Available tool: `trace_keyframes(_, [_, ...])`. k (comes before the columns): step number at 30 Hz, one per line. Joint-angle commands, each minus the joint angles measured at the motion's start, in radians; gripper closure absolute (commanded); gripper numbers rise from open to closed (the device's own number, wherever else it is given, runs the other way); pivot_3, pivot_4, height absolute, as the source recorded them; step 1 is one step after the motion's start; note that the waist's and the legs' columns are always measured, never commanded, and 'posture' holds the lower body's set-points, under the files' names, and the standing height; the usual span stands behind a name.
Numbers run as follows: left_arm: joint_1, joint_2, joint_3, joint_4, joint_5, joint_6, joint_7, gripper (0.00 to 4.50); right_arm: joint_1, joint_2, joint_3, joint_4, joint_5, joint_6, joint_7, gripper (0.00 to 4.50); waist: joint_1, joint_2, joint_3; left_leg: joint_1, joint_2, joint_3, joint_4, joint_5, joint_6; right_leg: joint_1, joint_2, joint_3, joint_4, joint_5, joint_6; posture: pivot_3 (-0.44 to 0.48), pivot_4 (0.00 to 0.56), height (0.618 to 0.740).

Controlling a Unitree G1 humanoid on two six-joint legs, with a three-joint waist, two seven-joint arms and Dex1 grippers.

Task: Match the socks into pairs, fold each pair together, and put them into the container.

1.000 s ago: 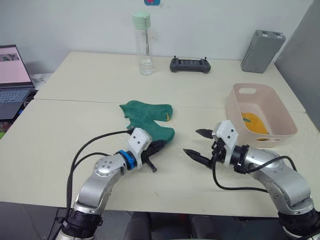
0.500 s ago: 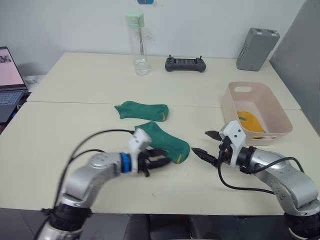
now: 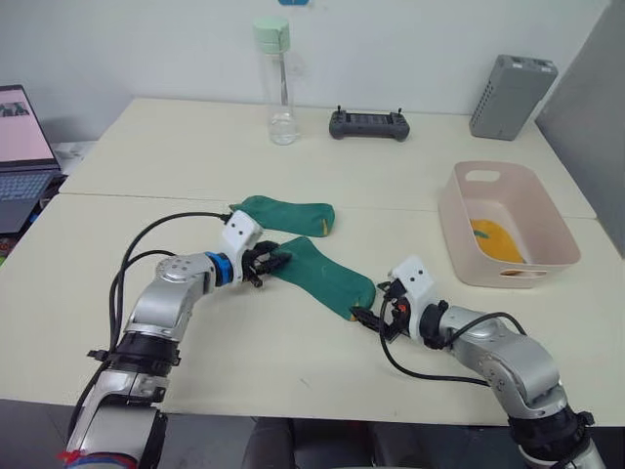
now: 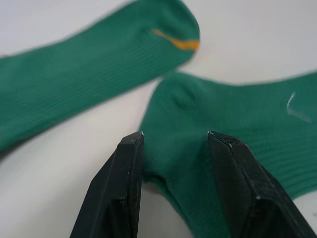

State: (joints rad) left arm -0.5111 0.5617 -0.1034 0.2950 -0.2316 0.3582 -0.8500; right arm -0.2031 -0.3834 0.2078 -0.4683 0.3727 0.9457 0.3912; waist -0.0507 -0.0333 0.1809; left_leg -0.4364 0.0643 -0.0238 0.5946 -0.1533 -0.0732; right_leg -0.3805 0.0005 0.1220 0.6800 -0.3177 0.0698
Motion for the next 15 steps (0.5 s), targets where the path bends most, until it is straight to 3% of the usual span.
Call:
trace_keyframes(1, [-0.020,0.012,0.006,0.023,0.017,-0.017,-0.031,2.76,-0.005,-0.002,-0.012,-0.010,-0.006,-0.006,-0.003,0.97,-0.001,0.000,0.000,0.000,0.000,0.000,0.000,0.000,0.000,0.000,0.001,0.000,0.000,0.000,0.000,0.000,0.150,0.740])
trace_keyframes(7, [0.017,0.040,0.032,-0.036,-0.014,0.038,-0.075,4.50,-0.024,0.022,-0.010,0.013,-0.017,-0.022,-0.006,3.13,-0.007,0.000,0.000,0.000,0.000,0.000,-0.001,0.000,0.000,0.000,0.001,0.000,0.000,0.000,0.000,0.000,0.150,0.740])
trace_keyframes(11, [0.092,0.066,0.077,-0.180,-0.072,0.147,-0.072,4.50,-0.077,0.011,-0.028,0.071,-0.053,-0.063,0.005,4.46,-0.011,0.000,0.000,0.000,0.001,0.000,-0.001,0.000,0.000,0.000,0.001,0.001,0.000,0.000,0.000,0.000,0.150,0.740])
trace_keyframes(15, [0.251,0.080,0.159,-0.450,-0.217,0.369,-0.036,4.50,-0.162,-0.018,0.001,0.184,-0.099,-0.136,0.044,4.46,-0.009,0.000,0.000,0.000,0.000,0.000,0.000,0.000,0.000,0.000,0.000,0.000,0.000,0.000,0.000,0.000,0.150,0.740])
